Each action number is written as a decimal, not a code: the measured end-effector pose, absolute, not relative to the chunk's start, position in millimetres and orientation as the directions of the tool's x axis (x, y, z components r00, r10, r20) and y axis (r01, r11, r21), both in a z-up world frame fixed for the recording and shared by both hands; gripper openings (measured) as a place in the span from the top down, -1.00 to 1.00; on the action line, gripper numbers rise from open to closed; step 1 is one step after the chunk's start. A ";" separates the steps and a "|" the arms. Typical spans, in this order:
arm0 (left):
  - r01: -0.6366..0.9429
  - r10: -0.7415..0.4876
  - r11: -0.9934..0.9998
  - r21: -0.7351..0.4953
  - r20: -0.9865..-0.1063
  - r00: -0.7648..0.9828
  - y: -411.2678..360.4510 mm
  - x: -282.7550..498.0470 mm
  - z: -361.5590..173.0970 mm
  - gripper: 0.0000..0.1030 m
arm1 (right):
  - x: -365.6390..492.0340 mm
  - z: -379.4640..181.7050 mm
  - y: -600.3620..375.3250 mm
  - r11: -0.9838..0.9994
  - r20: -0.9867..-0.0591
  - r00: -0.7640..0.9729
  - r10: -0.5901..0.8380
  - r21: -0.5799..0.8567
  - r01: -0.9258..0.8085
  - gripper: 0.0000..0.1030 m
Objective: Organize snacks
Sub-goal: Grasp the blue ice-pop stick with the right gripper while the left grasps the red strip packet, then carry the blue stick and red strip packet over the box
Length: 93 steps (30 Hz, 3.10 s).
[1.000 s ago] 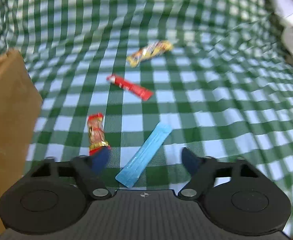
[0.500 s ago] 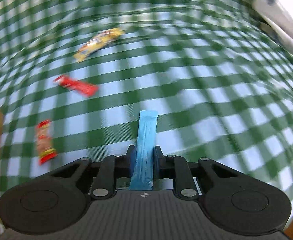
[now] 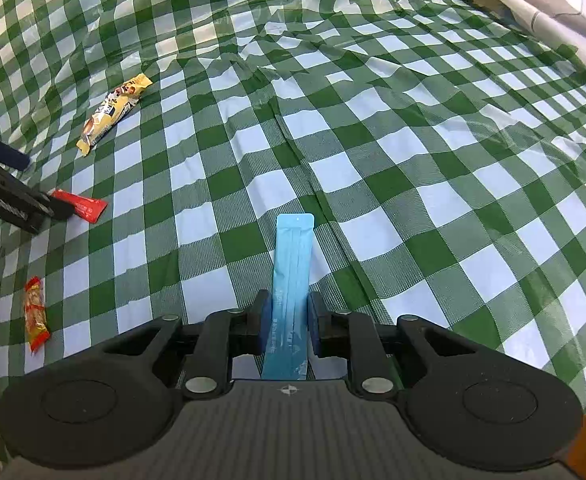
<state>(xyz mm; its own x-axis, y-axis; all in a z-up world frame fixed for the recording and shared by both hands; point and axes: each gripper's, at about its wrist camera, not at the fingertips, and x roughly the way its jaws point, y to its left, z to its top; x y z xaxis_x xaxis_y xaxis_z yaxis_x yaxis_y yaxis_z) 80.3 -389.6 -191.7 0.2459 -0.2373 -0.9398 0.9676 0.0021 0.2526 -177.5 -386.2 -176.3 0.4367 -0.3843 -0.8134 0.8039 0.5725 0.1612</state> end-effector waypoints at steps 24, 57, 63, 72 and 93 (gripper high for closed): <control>0.980 -0.335 0.161 0.114 -0.928 0.163 -354.7 76.2 -163.0 0.30 | -184.8 -171.1 -383.8 0.559 -0.807 0.451 -0.381 0.188 0.808 0.59; 0.887 -0.411 0.459 0.043 -0.875 0.255 -267.5 13.4 -45.1 0.83 | -206.3 -98.2 -315.7 0.594 -0.730 0.546 -0.411 0.240 0.768 0.61; 0.843 -0.400 0.536 0.042 -0.867 0.297 -190.4 -5.1 -7.4 0.83 | -210.6 -56.8 -256.7 0.671 -0.691 0.620 -0.372 0.261 0.694 0.61; 0.724 -0.363 0.688 0.041 -0.845 0.393 -34.9 -21.7 34.1 0.83 | -194.6 -1.5 -146.2 0.820 -0.630 0.742 -0.227 0.288 0.495 0.61; 0.520 -0.298 0.854 -0.024 -0.842 0.450 159.0 -43.1 21.7 0.83 | -175.1 14.8 17.6 0.953 -0.688 0.722 -0.074 0.164 0.254 0.61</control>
<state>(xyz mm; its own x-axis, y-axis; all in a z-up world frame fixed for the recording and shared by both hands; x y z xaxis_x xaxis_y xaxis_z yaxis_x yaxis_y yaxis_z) -43.1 159.0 21.7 0.4505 -0.2976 -0.8417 0.5202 0.8538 -0.0235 -175.1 17.6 14.8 0.7222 -0.0745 -0.6877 0.2541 0.9533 0.1636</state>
